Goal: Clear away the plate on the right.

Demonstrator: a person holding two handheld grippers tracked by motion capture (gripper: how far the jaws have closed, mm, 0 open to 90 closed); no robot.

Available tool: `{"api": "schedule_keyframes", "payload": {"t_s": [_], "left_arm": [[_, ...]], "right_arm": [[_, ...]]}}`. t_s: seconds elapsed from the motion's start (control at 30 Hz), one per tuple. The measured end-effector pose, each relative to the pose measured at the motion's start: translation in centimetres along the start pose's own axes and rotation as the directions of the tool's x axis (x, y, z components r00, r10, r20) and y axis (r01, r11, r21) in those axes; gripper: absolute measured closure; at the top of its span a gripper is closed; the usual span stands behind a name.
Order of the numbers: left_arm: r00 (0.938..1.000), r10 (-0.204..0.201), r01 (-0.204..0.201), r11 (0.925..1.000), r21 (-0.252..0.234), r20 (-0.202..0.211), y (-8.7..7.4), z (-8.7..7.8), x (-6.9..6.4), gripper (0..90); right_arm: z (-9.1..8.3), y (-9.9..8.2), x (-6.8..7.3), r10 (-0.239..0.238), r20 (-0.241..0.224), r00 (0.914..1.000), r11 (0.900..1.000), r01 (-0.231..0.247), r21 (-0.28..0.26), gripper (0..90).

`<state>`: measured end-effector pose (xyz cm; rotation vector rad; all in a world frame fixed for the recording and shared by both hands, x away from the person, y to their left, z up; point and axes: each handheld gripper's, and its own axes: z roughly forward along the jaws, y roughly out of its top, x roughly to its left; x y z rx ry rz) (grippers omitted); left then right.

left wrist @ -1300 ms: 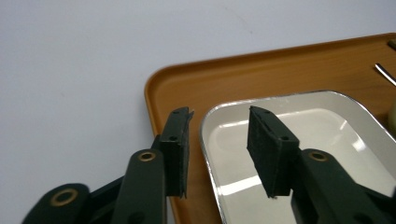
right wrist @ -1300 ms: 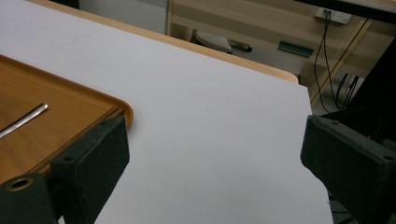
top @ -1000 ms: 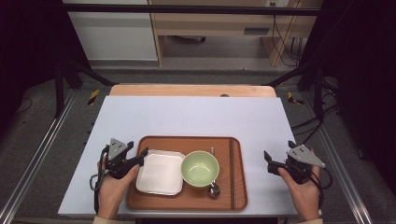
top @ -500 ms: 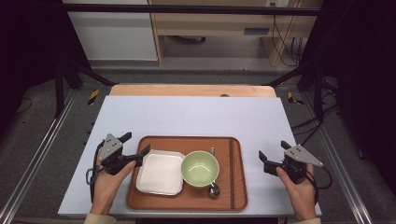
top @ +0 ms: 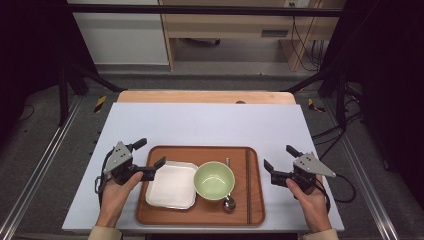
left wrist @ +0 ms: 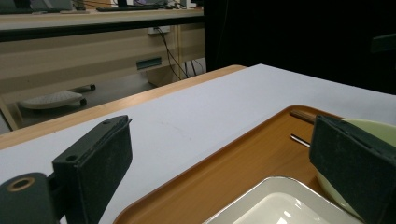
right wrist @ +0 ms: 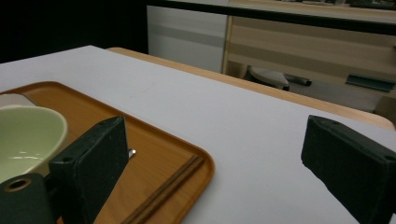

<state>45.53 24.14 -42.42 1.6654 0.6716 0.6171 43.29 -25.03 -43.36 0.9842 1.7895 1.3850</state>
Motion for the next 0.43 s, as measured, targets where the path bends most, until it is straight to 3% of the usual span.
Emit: {"api": "schedule_keyframes", "payload": {"t_s": [0.23,0.43], "left_arm": [[0.9991,0.024,-0.023,0.9991,-0.036,0.034,-0.1,-0.7,-0.5,3.7],[0.9981,0.034,-0.031,0.9979,-0.056,0.051,0.0,-0.9,-0.8,3.4]], "right_arm": [[0.1,0.2,1.5,-0.039,-0.064,0.9972,0.9987,0.037,-0.034,6.2],[-0.3,0.1,1.8,-0.024,-0.084,0.9961,0.9981,0.019,-0.059,5.8]]}}
